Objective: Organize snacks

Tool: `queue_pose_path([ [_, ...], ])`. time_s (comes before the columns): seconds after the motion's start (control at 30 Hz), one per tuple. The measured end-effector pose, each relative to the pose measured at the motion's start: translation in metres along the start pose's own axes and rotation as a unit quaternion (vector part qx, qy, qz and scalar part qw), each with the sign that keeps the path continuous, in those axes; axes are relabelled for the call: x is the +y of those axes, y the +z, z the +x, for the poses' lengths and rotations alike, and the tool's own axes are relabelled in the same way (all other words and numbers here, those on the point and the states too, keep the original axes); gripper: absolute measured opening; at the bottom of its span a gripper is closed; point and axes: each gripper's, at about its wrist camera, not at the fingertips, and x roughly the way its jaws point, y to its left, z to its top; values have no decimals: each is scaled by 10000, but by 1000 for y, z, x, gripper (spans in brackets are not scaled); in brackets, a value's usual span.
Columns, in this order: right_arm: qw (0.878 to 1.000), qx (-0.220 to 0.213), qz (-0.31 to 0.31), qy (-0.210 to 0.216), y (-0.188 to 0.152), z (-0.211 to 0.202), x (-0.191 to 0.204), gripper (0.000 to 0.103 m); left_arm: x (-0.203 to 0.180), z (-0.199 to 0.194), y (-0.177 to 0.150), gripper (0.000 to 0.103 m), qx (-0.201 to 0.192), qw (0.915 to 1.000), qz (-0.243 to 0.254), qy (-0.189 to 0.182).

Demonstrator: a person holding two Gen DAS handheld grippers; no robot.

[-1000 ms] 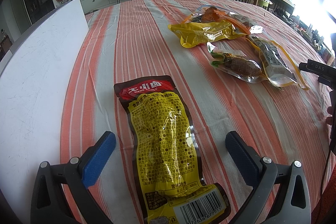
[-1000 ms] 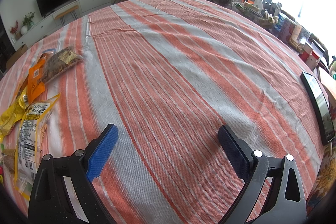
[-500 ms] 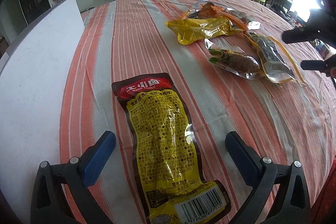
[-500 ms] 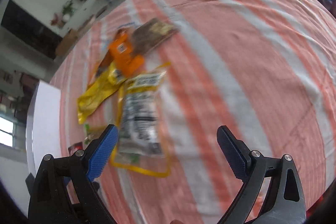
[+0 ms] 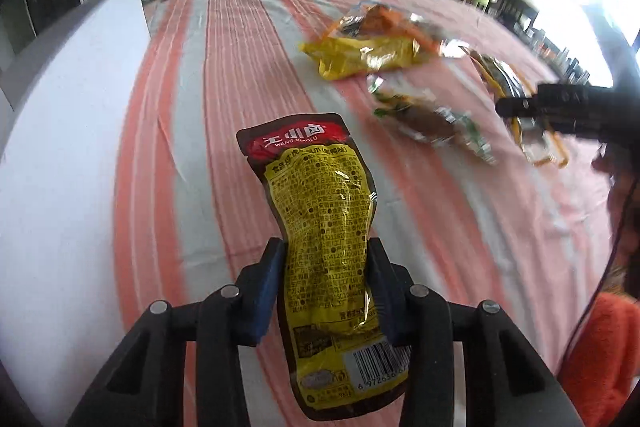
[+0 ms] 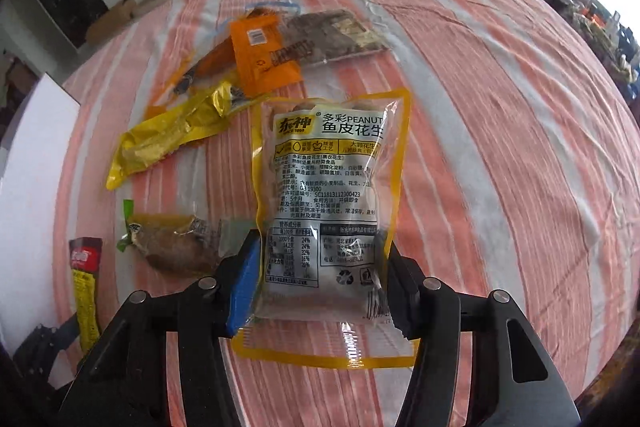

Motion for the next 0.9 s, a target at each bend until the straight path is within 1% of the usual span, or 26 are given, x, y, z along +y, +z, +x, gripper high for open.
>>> queue_pose_path([
  [0.1,9973,-462,278,501,-13,-40,-20,58,-4,-14,2,41,-108,9990,-139,-420],
  [0.13,9960,-549,329,619,-16,-49,-25,58,-4,-22,4,41,-131,9974,-244,-658],
  [0.2,9935,-657,434,817,-22,-66,-33,58,-3,-37,7,41,-204,9939,-421,-1003],
  [0.27,9915,-716,483,971,-25,-79,-35,58,1,-59,12,41,-340,9884,-624,-1344],
  [0.33,9900,-783,365,1113,-28,-96,-25,58,10,-86,17,41,-526,9838,-771,-1532],
  [0.4,9880,-865,155,1272,-21,-106,-8,58,28,-118,22,41,-786,9802,-900,-1579],
  [0.5,9810,-976,-291,1653,-18,-132,36,58,62,-164,21,41,-1165,9789,-1057,-1302],
  [0.57,9724,-1028,-600,2007,-19,-149,74,58,93,-194,15,42,-1380,9790,-1209,-885],
  [0.63,9611,-1048,-901,2390,-21,-165,115,58,122,-213,5,43,-1475,9781,-1389,-483],
  [0.73,9428,-925,-1295,2930,-29,-179,176,58,170,-227,-14,43,-1459,9735,-1757,119],
  [0.8,9309,-706,-1561,3227,-36,-177,220,59,194,-231,-29,44,-1400,9696,-1928,554],
  [0.87,9220,-472,-1807,3393,-45,-168,263,59,214,-232,-45,50,-1336,9647,-2048,982],
  [0.9,9186,-414,-1953,3411,-52,-163,279,64,223,-231,-53,53,-1298,9610,-2136,1184],
])
